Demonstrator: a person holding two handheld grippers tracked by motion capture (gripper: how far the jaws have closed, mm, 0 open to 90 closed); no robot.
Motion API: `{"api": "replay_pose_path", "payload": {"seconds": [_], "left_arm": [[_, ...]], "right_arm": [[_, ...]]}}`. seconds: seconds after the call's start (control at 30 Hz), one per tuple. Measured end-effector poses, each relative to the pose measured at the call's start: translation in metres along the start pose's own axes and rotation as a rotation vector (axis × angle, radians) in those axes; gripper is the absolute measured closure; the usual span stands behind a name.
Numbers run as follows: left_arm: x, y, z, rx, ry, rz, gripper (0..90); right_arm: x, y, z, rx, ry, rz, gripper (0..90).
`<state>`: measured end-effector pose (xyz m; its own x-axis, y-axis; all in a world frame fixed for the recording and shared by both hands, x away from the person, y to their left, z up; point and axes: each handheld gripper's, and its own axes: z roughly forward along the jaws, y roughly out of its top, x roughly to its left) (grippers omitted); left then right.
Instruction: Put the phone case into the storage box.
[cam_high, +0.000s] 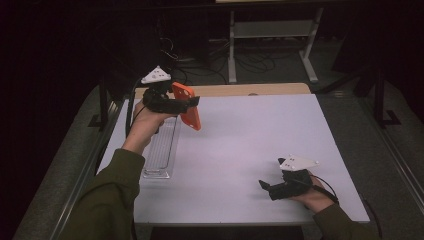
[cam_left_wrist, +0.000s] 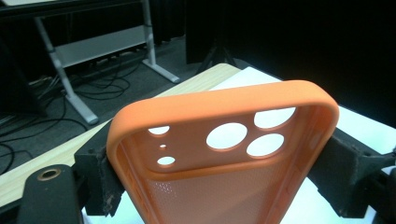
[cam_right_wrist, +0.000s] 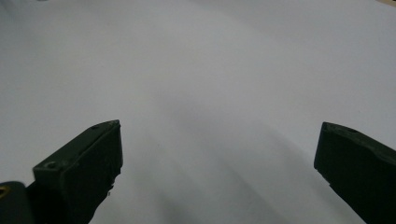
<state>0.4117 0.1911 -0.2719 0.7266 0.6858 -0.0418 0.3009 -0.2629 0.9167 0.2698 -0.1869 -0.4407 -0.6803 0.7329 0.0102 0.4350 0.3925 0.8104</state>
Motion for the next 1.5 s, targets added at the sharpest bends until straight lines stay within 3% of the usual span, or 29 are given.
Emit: {"api": "replay_pose_path", "payload": {"seconds": [0.6, 1.27, 1.5], "left_arm": [[0.029, -0.004, -0.010, 0.011, 0.112, -0.020, 16.0], [0.053, -0.010, -0.012, 0.016, 0.251, -0.101, 16.0], [0.061, -0.013, -0.008, 0.032, 0.319, -0.124, 16.0]], "right_arm": [[0.000, 0.000, 0.000, -0.003, 0.001, -0.002, 0.4], [0.000, 0.000, 0.001, 0.000, 0.000, -0.002, 0.5], [0.000, 0.000, 0.001, -0.001, 0.002, -0.001, 0.5]]}}
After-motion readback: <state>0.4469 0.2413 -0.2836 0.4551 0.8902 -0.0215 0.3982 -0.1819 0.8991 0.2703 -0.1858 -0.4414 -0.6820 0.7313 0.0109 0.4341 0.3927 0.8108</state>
